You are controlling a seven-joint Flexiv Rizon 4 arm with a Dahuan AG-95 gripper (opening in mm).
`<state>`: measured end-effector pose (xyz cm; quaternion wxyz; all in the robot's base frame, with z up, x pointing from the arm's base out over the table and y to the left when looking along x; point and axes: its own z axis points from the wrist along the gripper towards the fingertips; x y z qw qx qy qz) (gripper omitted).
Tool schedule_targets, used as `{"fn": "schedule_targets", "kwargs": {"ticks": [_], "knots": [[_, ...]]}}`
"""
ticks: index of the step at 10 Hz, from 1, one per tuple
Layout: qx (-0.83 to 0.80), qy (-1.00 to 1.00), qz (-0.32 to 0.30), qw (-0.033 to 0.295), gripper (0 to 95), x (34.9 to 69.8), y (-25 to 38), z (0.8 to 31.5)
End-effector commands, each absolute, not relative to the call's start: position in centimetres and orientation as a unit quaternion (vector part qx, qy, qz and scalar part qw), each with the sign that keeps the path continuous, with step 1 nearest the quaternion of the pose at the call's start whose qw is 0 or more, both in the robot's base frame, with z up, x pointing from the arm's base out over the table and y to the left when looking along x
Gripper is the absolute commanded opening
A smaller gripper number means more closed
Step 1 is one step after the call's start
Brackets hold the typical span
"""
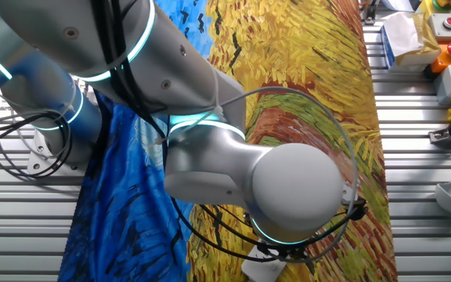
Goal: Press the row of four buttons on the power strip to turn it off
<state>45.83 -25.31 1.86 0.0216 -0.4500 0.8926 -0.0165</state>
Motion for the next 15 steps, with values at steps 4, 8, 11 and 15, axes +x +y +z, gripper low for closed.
{"fn": "schedule_targets", "kwargs": {"ticks": [4,8,11,15], "knots": [[-0.452,0.892,-0.013,0.024,76.0,45.8,-25.2,1.5],[-0.451,0.892,-0.014,0.025,76.0,45.8,-25.2,0.7],[-0.452,0.892,-0.015,0.025,76.0,45.7,-25.2,0.5],[-0.452,0.892,-0.015,0.022,76.0,45.7,-25.4,2.0]]}}
